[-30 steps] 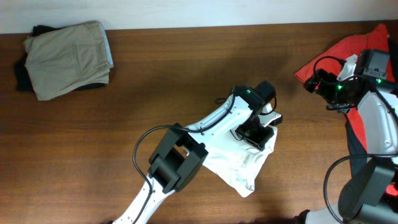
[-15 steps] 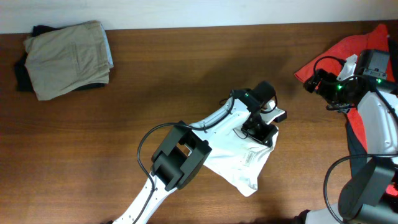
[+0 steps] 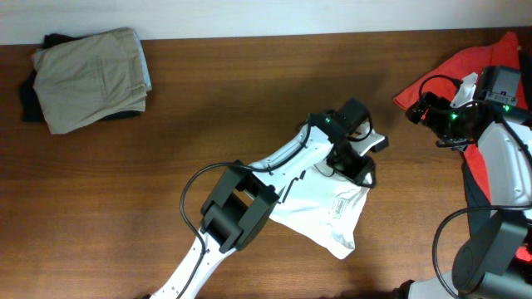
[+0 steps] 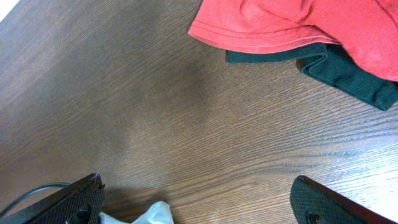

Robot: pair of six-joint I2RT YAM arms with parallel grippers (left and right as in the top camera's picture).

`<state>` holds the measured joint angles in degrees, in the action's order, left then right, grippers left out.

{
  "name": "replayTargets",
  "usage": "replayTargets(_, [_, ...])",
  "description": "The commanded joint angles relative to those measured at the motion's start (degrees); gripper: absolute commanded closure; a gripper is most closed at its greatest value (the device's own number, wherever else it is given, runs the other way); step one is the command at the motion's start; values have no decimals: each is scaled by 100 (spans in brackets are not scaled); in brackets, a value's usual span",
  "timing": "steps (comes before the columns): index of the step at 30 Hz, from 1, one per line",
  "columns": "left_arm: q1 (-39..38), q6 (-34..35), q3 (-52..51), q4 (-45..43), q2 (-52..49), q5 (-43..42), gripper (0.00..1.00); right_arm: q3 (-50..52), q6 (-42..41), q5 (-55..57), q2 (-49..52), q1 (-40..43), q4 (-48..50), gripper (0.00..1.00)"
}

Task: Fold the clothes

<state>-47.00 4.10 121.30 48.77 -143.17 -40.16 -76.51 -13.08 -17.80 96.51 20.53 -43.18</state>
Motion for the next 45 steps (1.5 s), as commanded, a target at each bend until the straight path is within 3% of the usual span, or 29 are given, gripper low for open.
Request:
replayTargets(1, [85, -28, 654, 343, -11, -144, 36, -107, 13, 35, -63, -2, 15, 2])
replayTargets(8, [551, -120, 2181, 1873, -7, 212, 29, -107, 13, 35, -63, -2, 17, 1])
replayTargets(11, [1058, -120, 2870, 3034, -7, 1067, 1, -107, 13, 35, -63, -2, 15, 1])
replayTargets(13, [1499, -293, 3150, 3716, -7, 1462, 1, -107, 13, 35, -63, -2, 17, 1])
replayTargets(19, [2675, -1060, 3012, 4795, -31, 1464, 1, -107, 13, 35, -63, -2, 17, 1])
replayTargets(23, [2997, -1720, 2509, 4795, -31, 769, 1, -107, 13, 35, -63, -2, 17, 1])
replayTargets(27, [2953, -1856, 1482, 4723, -31, 678, 1, -107, 13, 35, -63, -2, 17, 1])
replayTargets(31, [2811, -2009, 490, 4308, -31, 551, 1, -107, 13, 35, -63, -2, 17, 1])
replayTargets(34, [2706, -2382, 28, 3886, -31, -87, 1, -107, 13, 35, -63, -2, 15, 1])
replayTargets(40, [2653, -2389, -479, 3265, -31, -184, 1, -107, 13, 35, -63, -2, 17, 1])
replayTargets(45, [2516, -2391, -955, 3051, -31, -765, 1, -107, 13, 35, -63, -2, 17, 1])
